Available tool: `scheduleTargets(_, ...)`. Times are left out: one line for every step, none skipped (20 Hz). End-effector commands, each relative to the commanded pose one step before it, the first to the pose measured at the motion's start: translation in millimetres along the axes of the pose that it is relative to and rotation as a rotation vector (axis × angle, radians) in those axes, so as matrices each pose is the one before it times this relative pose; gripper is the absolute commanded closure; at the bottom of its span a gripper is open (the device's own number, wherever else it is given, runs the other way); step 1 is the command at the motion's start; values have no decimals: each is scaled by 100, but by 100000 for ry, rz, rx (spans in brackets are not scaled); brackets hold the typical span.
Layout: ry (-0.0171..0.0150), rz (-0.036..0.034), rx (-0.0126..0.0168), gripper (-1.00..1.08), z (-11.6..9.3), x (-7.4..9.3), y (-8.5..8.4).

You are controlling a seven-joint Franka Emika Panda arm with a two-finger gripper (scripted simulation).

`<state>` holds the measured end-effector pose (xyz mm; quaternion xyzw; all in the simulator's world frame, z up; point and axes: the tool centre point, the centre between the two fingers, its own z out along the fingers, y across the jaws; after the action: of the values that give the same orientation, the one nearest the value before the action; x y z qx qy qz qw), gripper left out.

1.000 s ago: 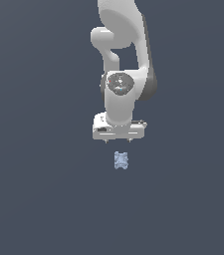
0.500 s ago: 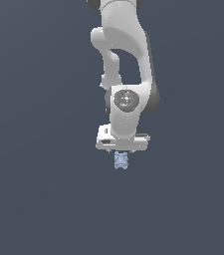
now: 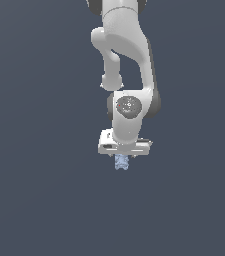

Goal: Pick up the object and move it to a goal position.

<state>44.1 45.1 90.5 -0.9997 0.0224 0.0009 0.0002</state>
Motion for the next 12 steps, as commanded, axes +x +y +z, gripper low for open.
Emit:
scheduleTargets(-8,22,-8,-92,314,-1,6)
scheduleTargets(0,0,0,-92,294,0,-8)
scheduleTargets(46,50,-9,-92,346,-2,22)
scheduleTargets(0,0,0,-92,457,-4,-12)
scheduleTargets(0,0,0,-92,537,-6,-14)
scheduleTargets(47,50,-9,-92,583,-9,16)
scheduleTargets(0,0,0,-92,625,-10,-16)
scheduleTargets(47,50,-9,-92,508,-5,18)
scheduleTargets(0,0,0,-92,450,0,-13)
scheduleTargets(0,0,0,-92,362,8,-11)
scheduleTargets(46,51,-8,-92,244,19,23)
scheduleTargets(0,0,0,-92,185,28,-9)
